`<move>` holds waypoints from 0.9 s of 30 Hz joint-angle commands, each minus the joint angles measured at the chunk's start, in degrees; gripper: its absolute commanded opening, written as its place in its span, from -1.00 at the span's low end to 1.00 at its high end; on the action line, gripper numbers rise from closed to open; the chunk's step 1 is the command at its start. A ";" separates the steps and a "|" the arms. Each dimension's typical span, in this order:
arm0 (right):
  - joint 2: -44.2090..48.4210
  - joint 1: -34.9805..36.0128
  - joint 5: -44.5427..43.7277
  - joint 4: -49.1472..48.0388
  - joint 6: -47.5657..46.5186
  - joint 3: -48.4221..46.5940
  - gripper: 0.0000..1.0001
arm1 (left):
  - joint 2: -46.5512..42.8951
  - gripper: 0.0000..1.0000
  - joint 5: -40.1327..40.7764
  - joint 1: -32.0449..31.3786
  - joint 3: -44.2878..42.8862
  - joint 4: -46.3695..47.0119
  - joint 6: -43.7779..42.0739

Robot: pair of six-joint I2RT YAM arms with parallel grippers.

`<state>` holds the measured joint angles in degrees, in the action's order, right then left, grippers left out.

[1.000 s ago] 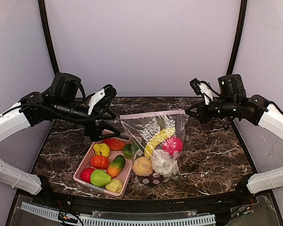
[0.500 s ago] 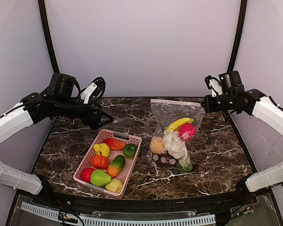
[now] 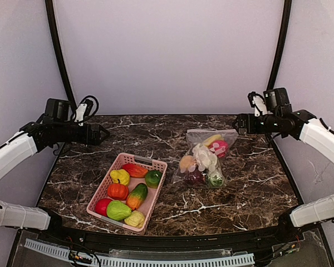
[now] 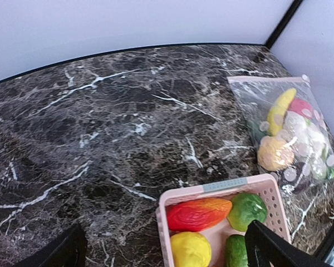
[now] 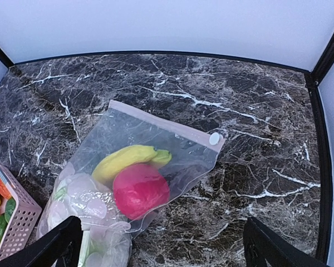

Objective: Place the food in the zip-top bag and seal the zipper
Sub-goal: Zip the zipper on the zipper food storage bag, then reset both arms

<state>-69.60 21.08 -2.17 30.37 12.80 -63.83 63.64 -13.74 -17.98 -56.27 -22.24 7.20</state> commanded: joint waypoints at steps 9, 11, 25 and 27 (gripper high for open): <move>12.34 -7.17 -1.28 -12.28 5.13 12.23 0.97 | -9.10 0.99 8.34 9.96 7.74 0.73 -0.71; 16.39 -7.28 -2.96 -16.27 5.05 16.15 0.97 | -11.97 0.99 9.28 9.98 9.40 1.04 -1.97; 32.92 -7.11 -10.68 -35.12 -2.98 38.90 0.97 | -31.08 0.99 23.77 9.93 20.36 3.19 -0.31; 33.48 -7.11 -11.74 -35.03 -4.04 40.25 0.97 | -30.86 0.99 23.86 9.83 20.55 3.05 0.22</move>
<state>-37.41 14.09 -10.41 -0.27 12.73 -25.96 32.84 6.83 -8.34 -37.19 -18.96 5.85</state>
